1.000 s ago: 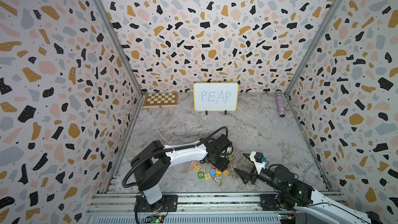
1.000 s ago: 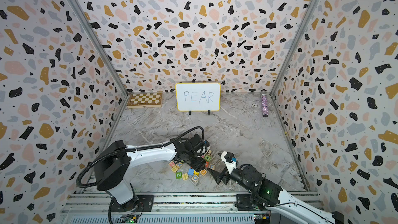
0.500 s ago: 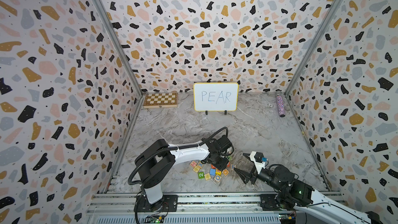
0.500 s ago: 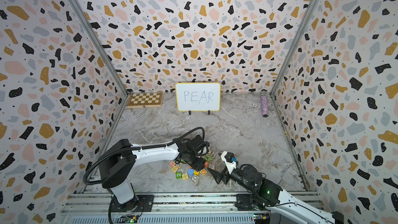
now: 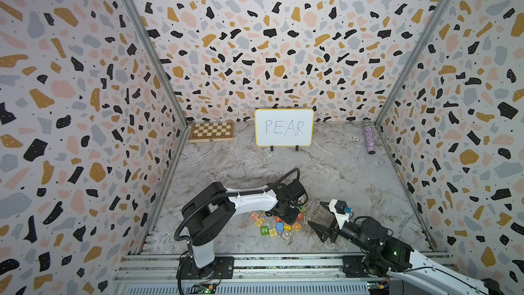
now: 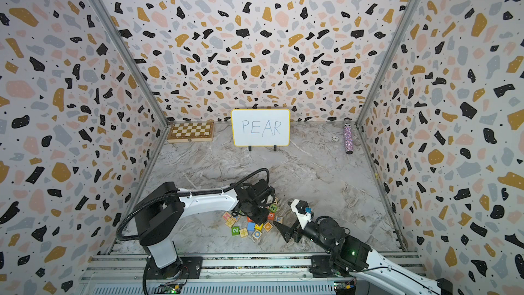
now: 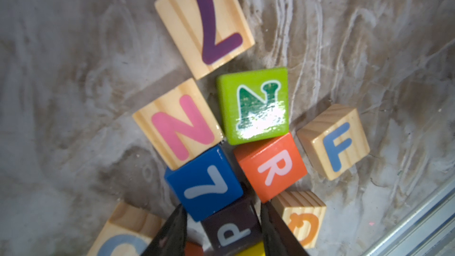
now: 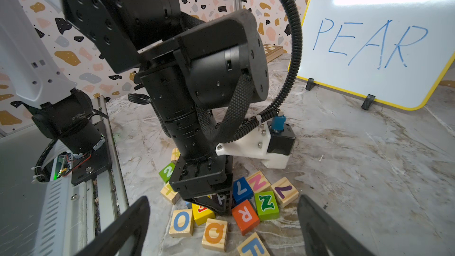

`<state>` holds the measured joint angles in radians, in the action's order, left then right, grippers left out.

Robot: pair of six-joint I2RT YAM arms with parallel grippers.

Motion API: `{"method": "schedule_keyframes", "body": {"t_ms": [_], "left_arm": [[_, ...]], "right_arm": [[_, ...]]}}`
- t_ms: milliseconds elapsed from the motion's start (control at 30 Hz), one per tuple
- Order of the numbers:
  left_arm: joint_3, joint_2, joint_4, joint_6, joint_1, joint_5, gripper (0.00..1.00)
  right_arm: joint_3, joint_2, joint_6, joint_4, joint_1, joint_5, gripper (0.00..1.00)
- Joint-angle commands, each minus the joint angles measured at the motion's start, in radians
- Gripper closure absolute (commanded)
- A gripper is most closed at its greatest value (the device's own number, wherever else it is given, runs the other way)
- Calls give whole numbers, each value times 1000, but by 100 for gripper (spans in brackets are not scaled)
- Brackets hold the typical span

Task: Spell the uppercase word “pear” with letter blocks
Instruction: Pick up the letter block from the center of the board.

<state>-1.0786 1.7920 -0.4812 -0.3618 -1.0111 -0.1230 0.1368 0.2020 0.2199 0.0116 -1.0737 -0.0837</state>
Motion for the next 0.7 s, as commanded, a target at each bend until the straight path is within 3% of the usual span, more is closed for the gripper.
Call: {"method": "schedule_keyframes", "body": {"t_ms": [0,133,400,667], "left_arm": [[-4,26,1,-8,-5,19,53],[-4,24,-1,-2,-4,19,62],[-11,-42,-44,34,-5,42,70],[-40,-218,-183,193,0,50,74]], "right_arm": [[-4,-2,8,0,-5,-14,6],[-3,-1,9,1,-5,-16,6],[-3,7,10,2,-5,-23,6],[-3,14,12,3,-5,-37,6]]}}
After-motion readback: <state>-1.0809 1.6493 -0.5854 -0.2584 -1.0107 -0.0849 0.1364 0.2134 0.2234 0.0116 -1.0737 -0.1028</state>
